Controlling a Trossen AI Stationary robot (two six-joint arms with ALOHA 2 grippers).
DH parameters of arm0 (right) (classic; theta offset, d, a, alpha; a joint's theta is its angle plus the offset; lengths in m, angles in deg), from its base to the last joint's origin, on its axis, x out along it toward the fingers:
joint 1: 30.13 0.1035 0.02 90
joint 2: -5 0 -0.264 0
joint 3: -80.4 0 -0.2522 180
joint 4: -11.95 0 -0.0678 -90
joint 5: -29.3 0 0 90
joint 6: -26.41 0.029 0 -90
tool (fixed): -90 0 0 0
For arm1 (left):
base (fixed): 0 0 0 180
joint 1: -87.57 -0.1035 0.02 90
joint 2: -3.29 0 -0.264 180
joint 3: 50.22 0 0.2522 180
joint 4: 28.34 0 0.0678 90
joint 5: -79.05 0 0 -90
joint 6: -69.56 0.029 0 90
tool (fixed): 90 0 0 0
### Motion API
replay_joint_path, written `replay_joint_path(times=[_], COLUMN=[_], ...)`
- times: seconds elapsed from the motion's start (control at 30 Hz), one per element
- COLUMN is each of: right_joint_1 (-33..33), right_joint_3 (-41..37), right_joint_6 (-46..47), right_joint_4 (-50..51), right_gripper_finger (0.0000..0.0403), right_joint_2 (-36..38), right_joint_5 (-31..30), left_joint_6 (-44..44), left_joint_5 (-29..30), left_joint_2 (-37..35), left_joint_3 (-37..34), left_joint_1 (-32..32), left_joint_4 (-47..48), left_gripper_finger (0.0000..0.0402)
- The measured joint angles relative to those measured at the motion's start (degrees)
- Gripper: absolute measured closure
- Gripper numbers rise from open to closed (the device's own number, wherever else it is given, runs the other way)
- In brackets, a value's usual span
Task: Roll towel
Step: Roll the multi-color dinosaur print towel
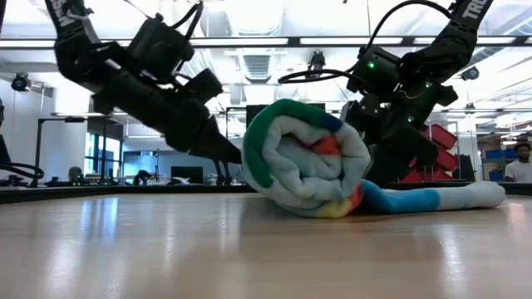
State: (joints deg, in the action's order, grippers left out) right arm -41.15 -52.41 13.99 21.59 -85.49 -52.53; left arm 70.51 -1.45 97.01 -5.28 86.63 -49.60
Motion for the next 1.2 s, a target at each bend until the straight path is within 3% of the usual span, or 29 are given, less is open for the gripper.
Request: replay_joint_path(times=[0.43, 1.2], right_joint_1=[0.0, 1.0], right_joint_3=[0.0, -0.1], right_joint_6=[0.5, 2.1], right_joint_4=[0.1, -0.5], right_gripper_finger=[0.0193, 0.0172], right_joint_2=[-0.1, 0.1], right_joint_5=[-0.2, -1.0], left_joint_6=[4.1, 7.1], left_joint_5=[0.4, 0.6], left_joint_2=[0.8, 14.6], left_joint_3=[7.7, 23.6], left_joint_1=[0.0, -5.4], left_joint_4=[1.5, 2.3], left_gripper_finger=[0.0128, 0.0128])
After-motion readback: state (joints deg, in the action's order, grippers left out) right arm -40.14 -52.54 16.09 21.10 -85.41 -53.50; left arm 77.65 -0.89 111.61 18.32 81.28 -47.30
